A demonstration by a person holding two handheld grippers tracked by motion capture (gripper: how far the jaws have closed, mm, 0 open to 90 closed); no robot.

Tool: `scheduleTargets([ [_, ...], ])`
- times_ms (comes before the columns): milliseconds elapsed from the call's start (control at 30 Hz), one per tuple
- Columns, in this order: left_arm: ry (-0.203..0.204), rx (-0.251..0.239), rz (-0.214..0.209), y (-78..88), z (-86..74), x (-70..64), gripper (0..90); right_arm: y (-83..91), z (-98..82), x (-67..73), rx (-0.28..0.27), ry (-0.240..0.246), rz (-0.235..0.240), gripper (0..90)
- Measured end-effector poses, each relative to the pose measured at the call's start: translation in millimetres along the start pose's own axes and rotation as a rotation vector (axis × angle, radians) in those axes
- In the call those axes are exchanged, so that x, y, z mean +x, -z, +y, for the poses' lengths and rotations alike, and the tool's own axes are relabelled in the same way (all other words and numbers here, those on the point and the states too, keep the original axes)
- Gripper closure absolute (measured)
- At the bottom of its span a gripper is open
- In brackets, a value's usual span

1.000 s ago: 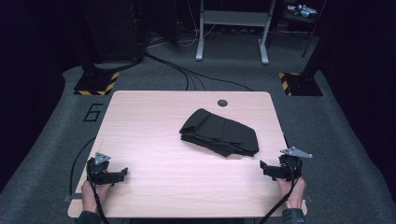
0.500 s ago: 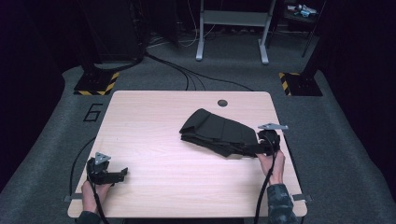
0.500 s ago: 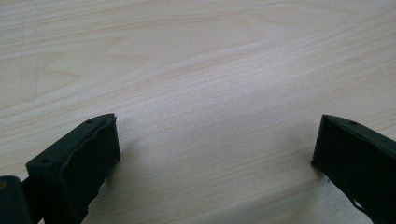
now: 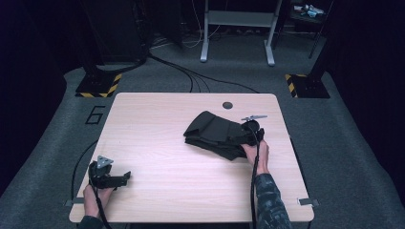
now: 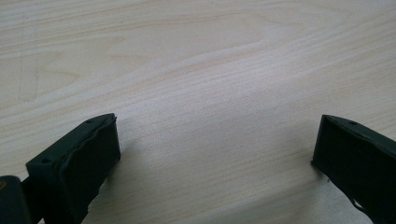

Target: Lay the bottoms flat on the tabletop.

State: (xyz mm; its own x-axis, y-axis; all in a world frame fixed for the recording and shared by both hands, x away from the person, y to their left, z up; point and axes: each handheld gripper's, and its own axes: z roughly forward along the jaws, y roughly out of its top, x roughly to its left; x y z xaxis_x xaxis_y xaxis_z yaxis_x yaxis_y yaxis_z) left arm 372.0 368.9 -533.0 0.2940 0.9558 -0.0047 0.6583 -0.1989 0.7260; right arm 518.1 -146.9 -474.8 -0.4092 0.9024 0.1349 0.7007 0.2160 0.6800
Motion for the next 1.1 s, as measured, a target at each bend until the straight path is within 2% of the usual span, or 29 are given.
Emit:
scheduleTargets([
  [133,-0.001,-0.001,0.003,0.1,-0.1,0.0,0.4,-19.8,-3.5,0.1,0.066,0.003,-0.009,0.0],
  [167,-0.001,0.0,0.002,0.1,-0.1,0.0,0.4,-22.3,-5.4,-0.4,0.074,-0.013,0.004,0.0],
  [200,-0.001,-0.001,0.003,0.1,-0.1,-0.1,0.4,-24.2,-8.5,-1.8,0.065,-0.024,0.011,0.0],
  [367,0.0,-0.002,0.001,-0.1,-0.2,0.0,0.4,-21.1,-15.7,2.2,0.045,-0.007,0.011,0.5],
  [700,-0.001,-0.001,0.001,0.1,-0.1,-0.1,0.4,-7.0,-34.6,21.2,0.055,0.048,0.065,2.6],
  [833,-0.002,0.0,0.001,0.1,-0.1,0.0,0.4,1.9,-46.6,31.8,0.052,0.065,0.085,3.1],
  [900,-0.002,0.0,0.001,0.1,-0.1,0.0,0.4,8.5,-56.1,40.9,0.047,0.089,0.089,3.0],
  [967,-0.001,-0.002,0.001,-0.1,-0.2,-0.1,0.4,11.2,-59.0,44.7,0.044,0.083,0.093,2.8],
  [1033,-0.001,-0.003,0.001,-0.1,-0.2,-0.1,0.4,18.8,-64.2,51.0,0.029,0.09,0.09,0.5],
  [1100,-0.001,-0.002,0.001,0.0,-0.1,-0.1,0.4,34.1,-66.2,51.5,-0.023,0.088,0.088,0.2],
])
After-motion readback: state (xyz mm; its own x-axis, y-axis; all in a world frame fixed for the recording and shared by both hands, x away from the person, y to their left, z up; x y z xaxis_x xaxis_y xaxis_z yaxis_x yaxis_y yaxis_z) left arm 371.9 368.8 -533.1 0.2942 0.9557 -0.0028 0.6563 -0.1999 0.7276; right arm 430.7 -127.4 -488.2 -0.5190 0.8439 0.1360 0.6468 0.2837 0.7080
